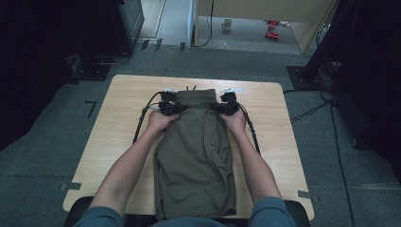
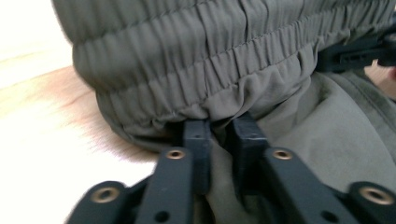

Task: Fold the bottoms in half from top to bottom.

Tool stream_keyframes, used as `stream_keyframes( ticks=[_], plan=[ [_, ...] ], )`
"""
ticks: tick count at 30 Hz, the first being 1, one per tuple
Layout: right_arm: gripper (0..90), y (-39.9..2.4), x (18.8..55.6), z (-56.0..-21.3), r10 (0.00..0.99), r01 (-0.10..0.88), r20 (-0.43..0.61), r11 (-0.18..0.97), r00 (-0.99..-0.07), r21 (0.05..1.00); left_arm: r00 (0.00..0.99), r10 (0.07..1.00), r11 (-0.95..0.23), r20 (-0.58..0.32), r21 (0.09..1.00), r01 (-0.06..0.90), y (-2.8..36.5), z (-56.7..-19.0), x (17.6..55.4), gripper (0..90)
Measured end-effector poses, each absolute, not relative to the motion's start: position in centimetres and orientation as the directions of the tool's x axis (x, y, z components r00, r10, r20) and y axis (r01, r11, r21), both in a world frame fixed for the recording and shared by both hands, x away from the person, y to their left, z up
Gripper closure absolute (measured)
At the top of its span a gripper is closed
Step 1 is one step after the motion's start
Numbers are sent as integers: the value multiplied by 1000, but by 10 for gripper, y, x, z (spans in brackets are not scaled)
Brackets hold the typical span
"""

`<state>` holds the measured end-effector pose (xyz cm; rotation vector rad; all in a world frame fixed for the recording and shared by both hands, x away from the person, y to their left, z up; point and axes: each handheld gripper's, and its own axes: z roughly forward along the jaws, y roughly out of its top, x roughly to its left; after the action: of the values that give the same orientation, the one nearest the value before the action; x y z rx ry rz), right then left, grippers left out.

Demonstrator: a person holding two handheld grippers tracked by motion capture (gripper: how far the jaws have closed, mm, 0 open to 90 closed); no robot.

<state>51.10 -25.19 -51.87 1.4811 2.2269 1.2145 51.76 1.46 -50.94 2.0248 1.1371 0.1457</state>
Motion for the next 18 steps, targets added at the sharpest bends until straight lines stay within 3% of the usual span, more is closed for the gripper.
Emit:
stream_keyframes(
  ticks=[9, 18],
  plan=[
    [832, -256, 514, -503, 844, 655, 247, 153, -476, 740, 583, 754, -226, -303, 713, 663, 23, -485, 525, 883],
    [834, -254, 528, -457, 853, 597, 209, 141, -478, 790, 596, 762, -201, -255, 781, 592, 24, -445, 537, 884]
  ],
)
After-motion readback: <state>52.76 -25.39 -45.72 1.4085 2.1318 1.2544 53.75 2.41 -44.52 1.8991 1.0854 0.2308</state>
